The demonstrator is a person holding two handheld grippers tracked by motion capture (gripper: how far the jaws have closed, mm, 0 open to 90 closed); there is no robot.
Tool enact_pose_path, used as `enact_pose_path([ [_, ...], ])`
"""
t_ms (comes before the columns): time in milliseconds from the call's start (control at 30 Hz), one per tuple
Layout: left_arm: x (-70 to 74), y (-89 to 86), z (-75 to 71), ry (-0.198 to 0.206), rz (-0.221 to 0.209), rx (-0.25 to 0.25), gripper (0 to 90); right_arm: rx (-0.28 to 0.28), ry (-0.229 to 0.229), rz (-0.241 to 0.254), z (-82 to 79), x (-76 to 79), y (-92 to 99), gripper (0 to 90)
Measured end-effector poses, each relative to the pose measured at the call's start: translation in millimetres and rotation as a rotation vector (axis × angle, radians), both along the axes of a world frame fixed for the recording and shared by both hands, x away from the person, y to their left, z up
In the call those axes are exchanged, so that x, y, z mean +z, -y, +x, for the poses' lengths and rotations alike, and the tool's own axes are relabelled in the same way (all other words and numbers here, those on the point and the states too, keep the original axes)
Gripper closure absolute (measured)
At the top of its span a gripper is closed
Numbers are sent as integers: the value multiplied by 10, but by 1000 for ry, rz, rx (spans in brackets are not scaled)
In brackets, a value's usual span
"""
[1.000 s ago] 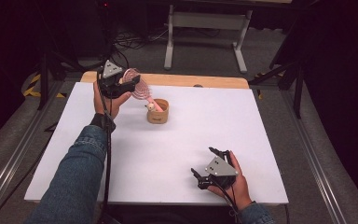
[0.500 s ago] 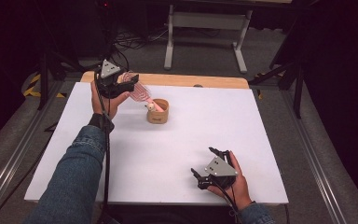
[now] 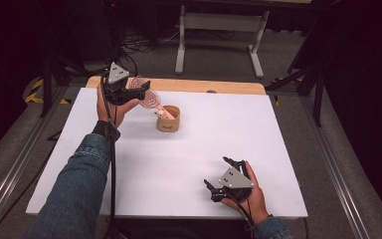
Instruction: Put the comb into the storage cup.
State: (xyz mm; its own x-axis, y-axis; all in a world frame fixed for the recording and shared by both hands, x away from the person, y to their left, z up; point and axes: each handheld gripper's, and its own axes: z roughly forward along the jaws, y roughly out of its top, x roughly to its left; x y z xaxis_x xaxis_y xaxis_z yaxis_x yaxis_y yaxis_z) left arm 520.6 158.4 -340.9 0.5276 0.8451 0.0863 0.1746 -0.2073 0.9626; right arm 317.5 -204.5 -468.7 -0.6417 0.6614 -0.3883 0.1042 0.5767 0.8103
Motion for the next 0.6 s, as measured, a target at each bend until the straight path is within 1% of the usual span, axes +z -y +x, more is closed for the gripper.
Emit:
enact_pose_path([
  [300, 29, -8, -67, 10, 17, -19, 166, -2, 11, -2, -2, 12, 6, 74],
  [333, 27, -3, -75, 8, 24, -16, 163, -3, 14, 2, -3, 18, 9, 74],
  [433, 22, -7, -105, 17, 45, -17, 160, -9, 23, 8, -5, 33, 21, 74],
  [600, 15, -43, -155, 25, 48, -20, 152, -16, 31, 17, -6, 49, 37, 74],
])
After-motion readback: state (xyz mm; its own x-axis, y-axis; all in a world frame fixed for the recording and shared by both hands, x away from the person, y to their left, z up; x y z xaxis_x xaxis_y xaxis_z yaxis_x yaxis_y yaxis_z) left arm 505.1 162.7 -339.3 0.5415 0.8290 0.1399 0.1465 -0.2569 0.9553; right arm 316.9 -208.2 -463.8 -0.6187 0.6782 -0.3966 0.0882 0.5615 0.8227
